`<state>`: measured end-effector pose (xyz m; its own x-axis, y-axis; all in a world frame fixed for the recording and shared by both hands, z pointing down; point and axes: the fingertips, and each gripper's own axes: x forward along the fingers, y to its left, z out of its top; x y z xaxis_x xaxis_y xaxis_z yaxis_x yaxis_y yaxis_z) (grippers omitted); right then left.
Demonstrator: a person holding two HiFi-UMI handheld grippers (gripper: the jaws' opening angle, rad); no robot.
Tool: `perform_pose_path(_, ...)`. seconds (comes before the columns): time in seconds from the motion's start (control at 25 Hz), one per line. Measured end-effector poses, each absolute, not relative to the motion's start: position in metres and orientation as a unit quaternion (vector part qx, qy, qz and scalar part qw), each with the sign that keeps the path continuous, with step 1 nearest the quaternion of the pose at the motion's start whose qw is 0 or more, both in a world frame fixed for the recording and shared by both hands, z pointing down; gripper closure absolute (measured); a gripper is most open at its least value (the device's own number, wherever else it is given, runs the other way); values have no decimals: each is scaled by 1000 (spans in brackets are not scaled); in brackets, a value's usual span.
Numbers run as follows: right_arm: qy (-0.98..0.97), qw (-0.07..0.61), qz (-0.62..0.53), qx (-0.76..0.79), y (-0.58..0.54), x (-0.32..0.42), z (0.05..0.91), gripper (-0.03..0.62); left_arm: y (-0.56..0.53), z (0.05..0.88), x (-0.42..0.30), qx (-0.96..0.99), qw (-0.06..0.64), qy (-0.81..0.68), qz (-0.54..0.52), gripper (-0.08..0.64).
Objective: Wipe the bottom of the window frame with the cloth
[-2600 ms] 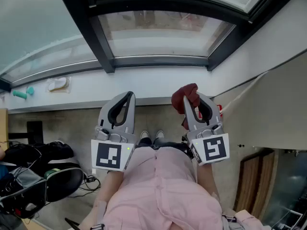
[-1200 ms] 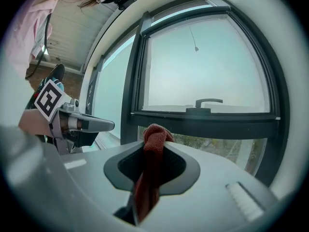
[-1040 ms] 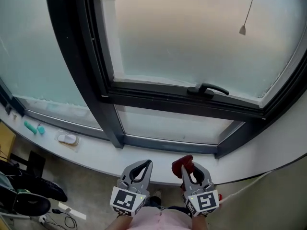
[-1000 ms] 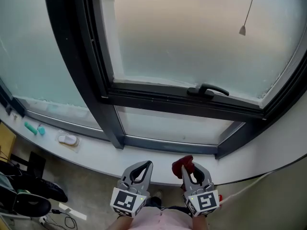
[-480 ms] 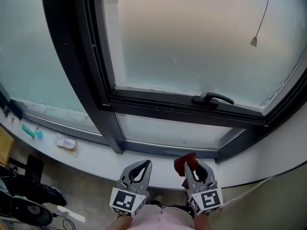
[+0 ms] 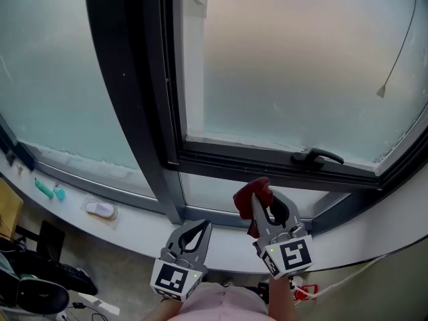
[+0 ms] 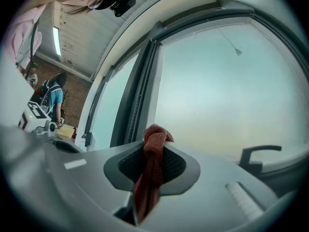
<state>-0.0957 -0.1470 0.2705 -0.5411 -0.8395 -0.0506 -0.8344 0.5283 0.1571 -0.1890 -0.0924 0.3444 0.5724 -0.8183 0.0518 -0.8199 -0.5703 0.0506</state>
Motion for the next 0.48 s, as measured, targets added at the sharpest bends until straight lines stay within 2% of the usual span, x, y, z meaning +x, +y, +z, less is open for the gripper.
perform_pose_path(0.24,-890,17,-90,447,-206,-170,233,526,-95,341,-234,879,26,-477,12,560)
perform_pose_path(0.48,-900,64,-26,431,-257,-236,258,526,-95,345,-273,870,33,-492,13,560)
